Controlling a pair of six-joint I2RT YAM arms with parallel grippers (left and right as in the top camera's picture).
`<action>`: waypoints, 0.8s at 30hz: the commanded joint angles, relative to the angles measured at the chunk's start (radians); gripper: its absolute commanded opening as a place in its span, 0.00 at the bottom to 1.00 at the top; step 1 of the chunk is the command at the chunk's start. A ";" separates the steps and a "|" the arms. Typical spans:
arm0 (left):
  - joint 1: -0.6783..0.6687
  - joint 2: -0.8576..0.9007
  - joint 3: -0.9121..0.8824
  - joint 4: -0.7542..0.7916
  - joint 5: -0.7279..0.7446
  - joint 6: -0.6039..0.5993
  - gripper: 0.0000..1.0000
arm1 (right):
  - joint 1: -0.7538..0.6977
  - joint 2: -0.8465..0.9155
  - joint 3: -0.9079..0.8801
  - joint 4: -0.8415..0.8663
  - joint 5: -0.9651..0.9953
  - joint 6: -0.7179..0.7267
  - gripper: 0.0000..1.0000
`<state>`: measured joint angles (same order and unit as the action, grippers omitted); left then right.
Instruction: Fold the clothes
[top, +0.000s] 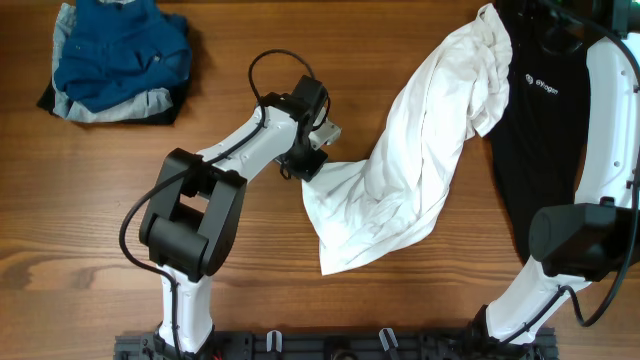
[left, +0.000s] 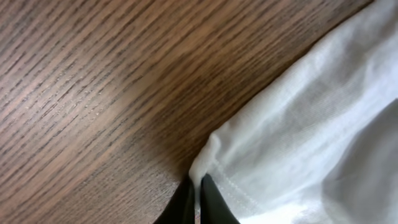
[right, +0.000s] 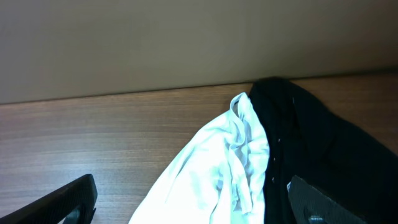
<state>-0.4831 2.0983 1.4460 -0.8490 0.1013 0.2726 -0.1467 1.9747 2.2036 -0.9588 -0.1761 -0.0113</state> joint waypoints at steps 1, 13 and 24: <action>-0.002 0.045 -0.032 -0.014 -0.033 -0.047 0.04 | 0.004 -0.016 0.010 -0.001 -0.028 0.011 1.00; 0.175 -0.372 0.224 0.040 -0.182 -0.237 0.04 | 0.030 -0.016 0.009 -0.028 -0.091 0.012 1.00; 0.320 -0.615 0.262 0.072 -0.234 -0.259 0.04 | 0.085 0.029 -0.252 0.063 -0.091 0.040 0.99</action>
<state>-0.1970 1.5330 1.7042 -0.7769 -0.0990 0.0380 -0.0830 1.9728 2.0212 -0.9314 -0.2474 0.0036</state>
